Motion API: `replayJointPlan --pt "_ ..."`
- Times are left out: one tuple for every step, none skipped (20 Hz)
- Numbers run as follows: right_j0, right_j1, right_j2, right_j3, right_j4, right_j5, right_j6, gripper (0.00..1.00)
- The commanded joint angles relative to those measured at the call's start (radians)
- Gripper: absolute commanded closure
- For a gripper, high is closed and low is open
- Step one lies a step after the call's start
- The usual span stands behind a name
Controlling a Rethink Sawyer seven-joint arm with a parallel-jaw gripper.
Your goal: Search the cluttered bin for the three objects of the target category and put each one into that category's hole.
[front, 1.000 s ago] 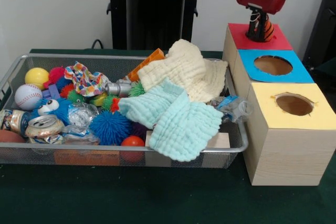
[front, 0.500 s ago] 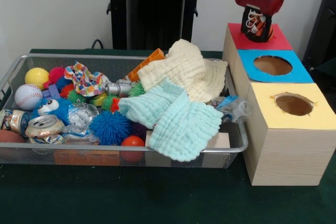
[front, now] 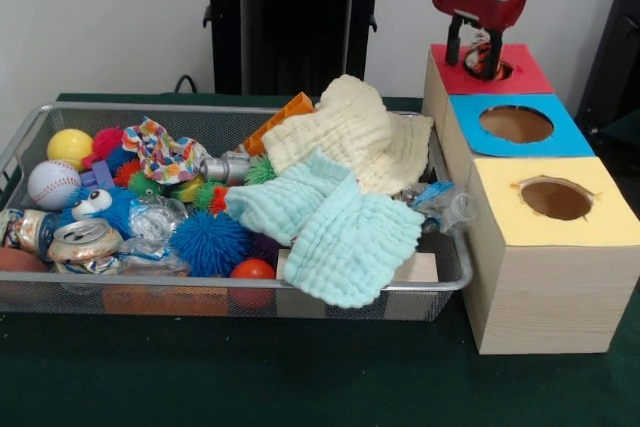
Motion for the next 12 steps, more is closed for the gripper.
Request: replayJointPlan --pt "-0.113 0.032 -0.031 -0.096 -0.060 0.014 0.093 0.00" --pt "-0.117 0.023 -0.051 -0.116 -0.080 0.060 0.084 0.00" --pt "-0.124 0.012 -0.070 -0.140 -0.101 0.109 0.078 0.00" --pt "-0.129 0.000 -0.092 -0.163 -0.128 0.164 0.069 0.00" --pt "-0.143 -0.013 -0.100 -0.184 -0.151 0.209 0.061 0.00" --pt "-0.163 -0.029 -0.096 -0.194 -0.171 0.247 0.054 0.00" --pt "-0.178 -0.039 -0.096 -0.207 -0.191 0.273 0.044 0.00" --pt "-0.196 -0.053 -0.086 -0.208 -0.202 0.285 0.035 0.00" --pt "-0.209 -0.061 -0.082 -0.216 -0.218 0.307 0.030 0.00" --pt "-0.221 -0.069 -0.074 -0.215 -0.226 0.314 0.029 0.00" --pt "-0.234 -0.078 -0.066 -0.214 -0.234 0.321 0.028 0.00" --pt "-0.243 -0.085 -0.063 -0.214 -0.242 0.327 0.029 0.00"
